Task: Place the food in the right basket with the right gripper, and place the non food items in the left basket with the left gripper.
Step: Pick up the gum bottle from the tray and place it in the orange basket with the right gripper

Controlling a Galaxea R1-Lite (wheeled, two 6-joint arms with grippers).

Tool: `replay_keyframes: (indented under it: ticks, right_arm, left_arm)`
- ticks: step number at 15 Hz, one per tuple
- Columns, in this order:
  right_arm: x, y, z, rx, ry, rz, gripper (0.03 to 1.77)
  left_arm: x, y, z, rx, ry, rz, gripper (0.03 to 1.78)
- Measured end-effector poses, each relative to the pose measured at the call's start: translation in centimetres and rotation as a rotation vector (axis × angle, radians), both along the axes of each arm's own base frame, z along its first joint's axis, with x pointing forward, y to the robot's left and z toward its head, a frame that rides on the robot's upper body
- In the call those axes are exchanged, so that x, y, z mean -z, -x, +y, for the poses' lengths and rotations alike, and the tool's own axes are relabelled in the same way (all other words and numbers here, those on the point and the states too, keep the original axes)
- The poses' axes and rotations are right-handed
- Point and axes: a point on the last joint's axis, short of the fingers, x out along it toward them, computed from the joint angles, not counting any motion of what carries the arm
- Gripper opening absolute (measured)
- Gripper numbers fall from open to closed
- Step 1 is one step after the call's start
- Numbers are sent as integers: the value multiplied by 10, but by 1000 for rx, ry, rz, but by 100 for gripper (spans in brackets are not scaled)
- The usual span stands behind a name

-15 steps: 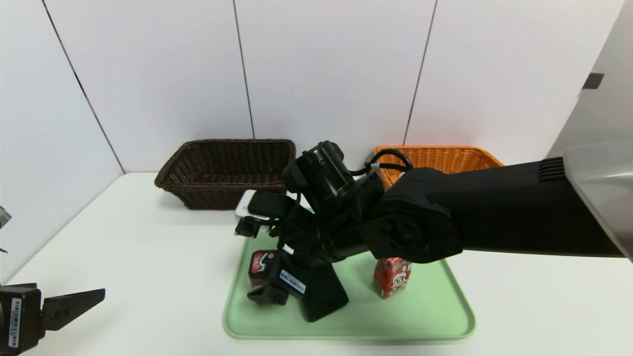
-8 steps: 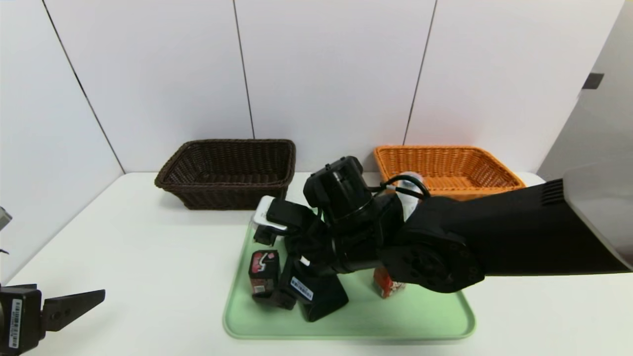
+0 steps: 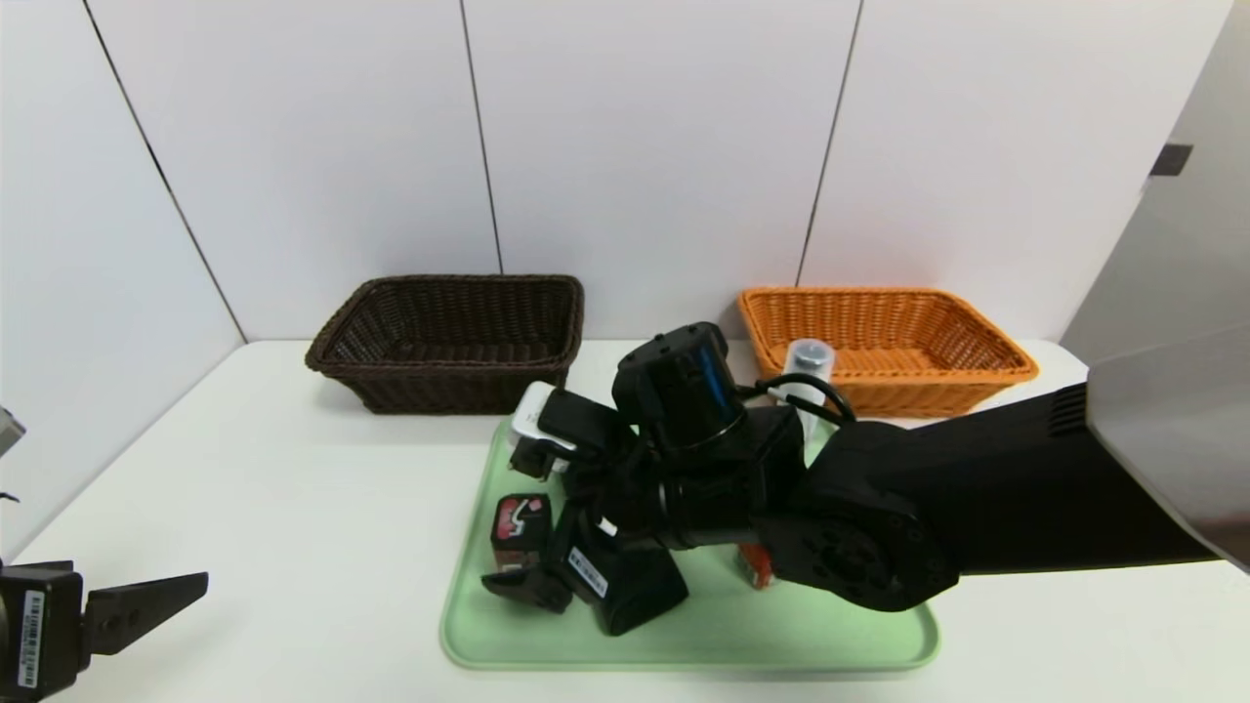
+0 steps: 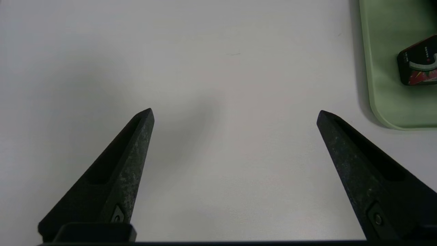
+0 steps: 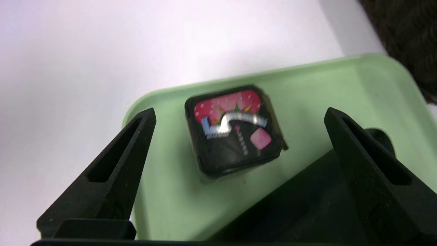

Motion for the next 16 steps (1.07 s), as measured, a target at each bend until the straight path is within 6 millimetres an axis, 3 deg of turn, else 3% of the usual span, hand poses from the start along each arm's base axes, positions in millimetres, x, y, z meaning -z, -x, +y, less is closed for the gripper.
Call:
replay_keyframes:
  ticks: [16]
  right_arm:
    - [23, -7, 5, 33, -53, 22, 170]
  left_arm:
    - [2, -6, 0, 0, -1, 19, 169]
